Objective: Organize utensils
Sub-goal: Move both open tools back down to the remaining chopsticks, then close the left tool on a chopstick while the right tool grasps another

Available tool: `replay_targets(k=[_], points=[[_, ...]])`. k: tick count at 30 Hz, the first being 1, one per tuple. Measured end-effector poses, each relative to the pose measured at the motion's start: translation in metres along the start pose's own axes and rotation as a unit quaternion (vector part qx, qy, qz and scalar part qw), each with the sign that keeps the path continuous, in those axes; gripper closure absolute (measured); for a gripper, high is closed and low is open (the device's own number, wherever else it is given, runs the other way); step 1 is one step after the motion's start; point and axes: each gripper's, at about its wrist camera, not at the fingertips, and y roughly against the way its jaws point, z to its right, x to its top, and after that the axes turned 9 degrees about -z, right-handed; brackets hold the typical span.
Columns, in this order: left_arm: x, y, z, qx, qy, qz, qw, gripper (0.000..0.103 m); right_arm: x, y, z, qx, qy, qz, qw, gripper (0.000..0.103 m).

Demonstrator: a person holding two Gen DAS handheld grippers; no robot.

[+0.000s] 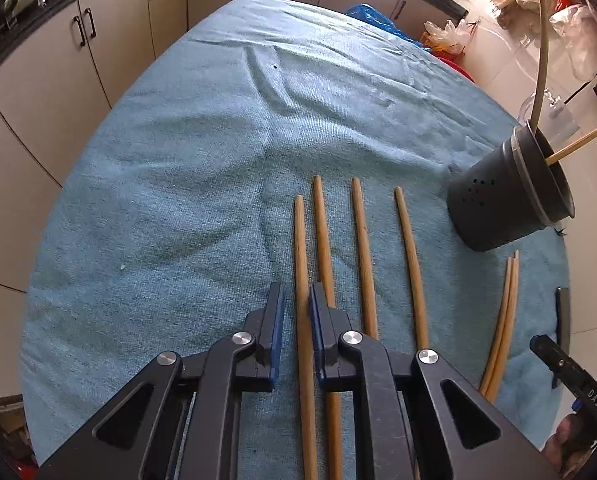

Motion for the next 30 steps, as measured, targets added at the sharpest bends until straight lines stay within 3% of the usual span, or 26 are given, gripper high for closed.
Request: replay_targets(k=[4, 6, 20, 24, 28, 30], points=[[-0.008, 0.001, 0.001, 0.016, -0.012, 0.007, 0.9998, 0.094, 0.001, -0.001, 0.002, -0.015, -0.009, 0.000, 1.000, 0.068], [-0.012, 0.003, -0.003, 0.008, -0.014, 0.010, 0.9998, 0.094, 0.006, -0.003, 0.002, -0.034, -0.013, -0.002, 0.999, 0.075], [-0.017, 0.004, -0.013, -0.030, -0.029, 0.019, 0.9989, 0.094, 0.034, -0.036, -0.033, -0.124, 0.012, -0.026, 0.992, 0.085], [-0.014, 0.003, -0.010, -0.022, -0.031, 0.016, 0.9991, 0.094, 0.037, -0.043, -0.049, -0.180, 0.038, -0.038, 0.982, 0.086], [-0.008, 0.001, -0.004, -0.006, -0.035, 0.015, 0.9993, 0.094, 0.042, -0.047, -0.052, -0.203, 0.051, -0.041, 0.977, 0.086], [-0.008, 0.000, -0.001, 0.000, -0.040, 0.018, 0.9991, 0.096, 0.043, -0.048, -0.051, -0.204, 0.060, -0.036, 0.976, 0.092]])
